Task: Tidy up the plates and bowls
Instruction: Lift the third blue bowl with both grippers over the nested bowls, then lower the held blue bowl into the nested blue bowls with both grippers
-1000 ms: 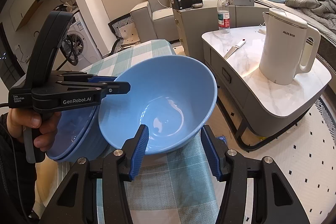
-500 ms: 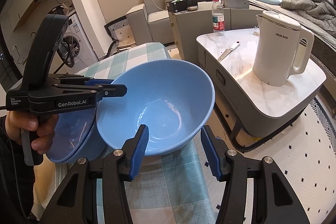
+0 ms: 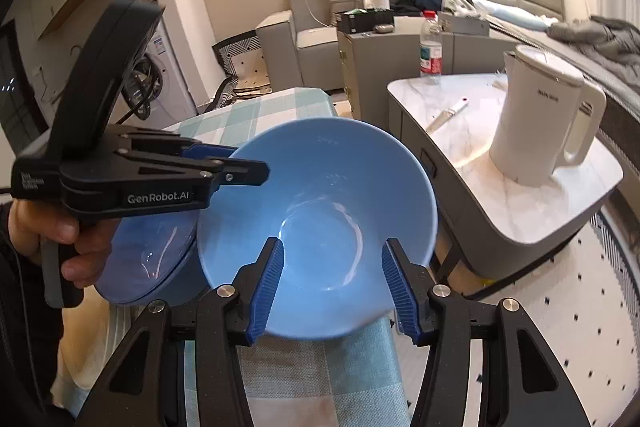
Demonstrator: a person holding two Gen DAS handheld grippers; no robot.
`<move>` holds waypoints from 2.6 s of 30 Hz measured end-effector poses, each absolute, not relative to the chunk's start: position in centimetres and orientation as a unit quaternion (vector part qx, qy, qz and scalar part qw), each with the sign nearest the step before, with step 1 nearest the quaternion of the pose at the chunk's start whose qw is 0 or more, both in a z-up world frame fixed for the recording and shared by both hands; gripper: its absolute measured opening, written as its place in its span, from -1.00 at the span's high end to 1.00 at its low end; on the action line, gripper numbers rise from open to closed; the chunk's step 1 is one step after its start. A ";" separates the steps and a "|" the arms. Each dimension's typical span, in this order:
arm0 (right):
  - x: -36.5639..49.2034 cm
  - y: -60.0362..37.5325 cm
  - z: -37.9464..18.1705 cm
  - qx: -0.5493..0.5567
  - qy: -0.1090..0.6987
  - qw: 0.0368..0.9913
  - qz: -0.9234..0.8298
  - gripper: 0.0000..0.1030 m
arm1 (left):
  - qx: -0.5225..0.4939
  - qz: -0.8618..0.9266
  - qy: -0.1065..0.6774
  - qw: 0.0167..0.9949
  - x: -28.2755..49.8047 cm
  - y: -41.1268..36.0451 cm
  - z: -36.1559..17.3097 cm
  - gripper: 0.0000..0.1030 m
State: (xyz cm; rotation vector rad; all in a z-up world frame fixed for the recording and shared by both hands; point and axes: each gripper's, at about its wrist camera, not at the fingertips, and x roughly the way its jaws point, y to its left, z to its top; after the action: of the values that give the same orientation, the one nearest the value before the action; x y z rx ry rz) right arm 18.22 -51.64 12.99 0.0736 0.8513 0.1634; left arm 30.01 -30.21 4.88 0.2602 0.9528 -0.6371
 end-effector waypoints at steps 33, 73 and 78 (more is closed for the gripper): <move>18.7 -53.2 12.1 0.054 0.420 0.904 0.052 -0.03 | 0.126 -0.310 0.450 0.828 29.6 -29.6 4.5 0.51; 15.7 -47.8 19.5 0.010 0.352 0.932 0.087 -0.03 | 0.067 -0.290 0.370 0.880 25.3 -23.4 12.2 0.51; 16.0 -46.8 20.1 0.004 0.348 0.932 0.099 -0.03 | 0.061 -0.278 0.365 0.886 24.9 -22.1 12.7 0.51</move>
State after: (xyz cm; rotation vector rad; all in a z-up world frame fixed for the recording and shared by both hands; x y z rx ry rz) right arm 15.96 -46.81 20.09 0.0080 0.7123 0.2028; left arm 24.95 -22.08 12.68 0.1265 0.7587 -0.5788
